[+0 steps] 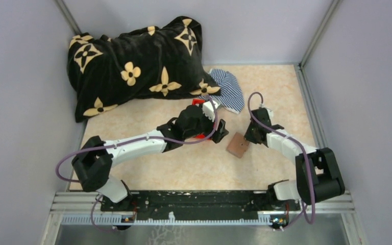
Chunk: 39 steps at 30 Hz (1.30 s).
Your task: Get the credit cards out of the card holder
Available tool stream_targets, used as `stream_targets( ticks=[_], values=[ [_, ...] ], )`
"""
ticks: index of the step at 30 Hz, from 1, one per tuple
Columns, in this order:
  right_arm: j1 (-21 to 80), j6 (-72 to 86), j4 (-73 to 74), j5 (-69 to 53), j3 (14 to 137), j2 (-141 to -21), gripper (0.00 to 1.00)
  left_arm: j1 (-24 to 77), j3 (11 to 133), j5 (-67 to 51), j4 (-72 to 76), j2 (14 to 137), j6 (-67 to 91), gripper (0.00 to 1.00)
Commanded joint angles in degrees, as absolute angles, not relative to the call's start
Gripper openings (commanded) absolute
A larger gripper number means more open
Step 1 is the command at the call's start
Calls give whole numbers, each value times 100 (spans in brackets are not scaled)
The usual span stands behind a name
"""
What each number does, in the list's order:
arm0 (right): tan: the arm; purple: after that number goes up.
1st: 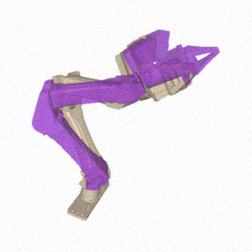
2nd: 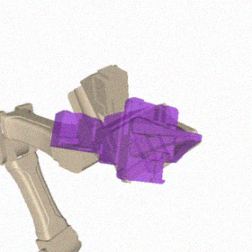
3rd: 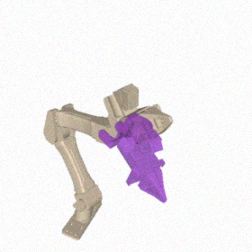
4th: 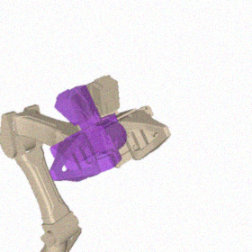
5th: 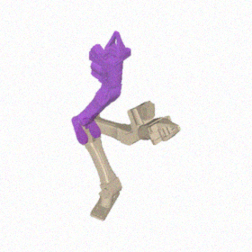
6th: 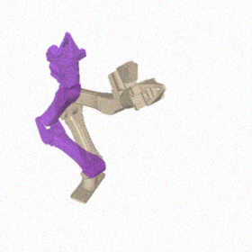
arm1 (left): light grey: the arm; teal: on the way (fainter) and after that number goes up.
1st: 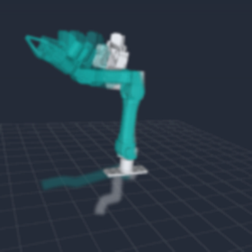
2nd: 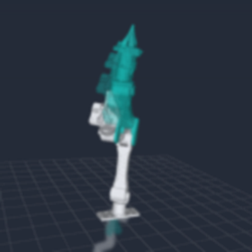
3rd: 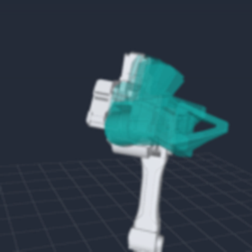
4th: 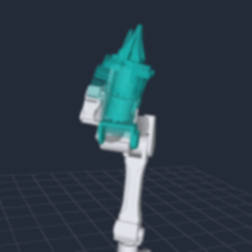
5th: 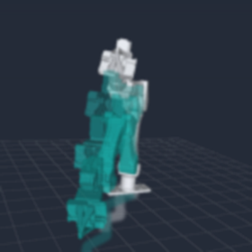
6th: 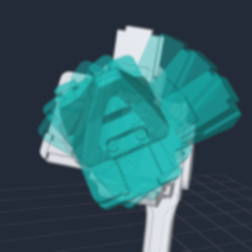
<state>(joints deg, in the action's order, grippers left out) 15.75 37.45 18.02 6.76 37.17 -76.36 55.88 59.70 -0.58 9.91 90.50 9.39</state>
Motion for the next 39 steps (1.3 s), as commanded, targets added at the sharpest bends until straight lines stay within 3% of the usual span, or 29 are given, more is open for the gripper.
stream_targets(
  ticks=[1, 9, 18, 22, 27, 33, 39],
  values=[
    [1972, 3665, 1414, 318, 3572, -7796, 4, 5616, 5608, 211, 1020, 8859, 1014, 92],
    [2596, 3810, 1239, 142, 3765, -8302, 3, 5625, 5160, 274, 1051, 8730, 1028, 93],
    [2975, 3868, 1416, -35, 3700, -8031, 2, 5616, 4539, 510, 1000, 8221, 1510, 91],
    [2975, 3824, 1570, 514, 3787, -7611, 19, 5641, 4248, -312, 1598, 8202, 2071, 99],
    [2356, 3680, 1805, 348, 3961, -7065, 25, 5720, 4273, -586, 1888, 8411, 2383, 99],
    [1548, 3267, 2068, 340, 3543, -7081, 0, 5727, 4321, -528, 1934, 8350, 2241, 97],
    [1765, 3397, 2153, 107, 2847, -6770, 0, 5722, 4313, -187, 1891, 8219, 2231, 97]
  ],
)
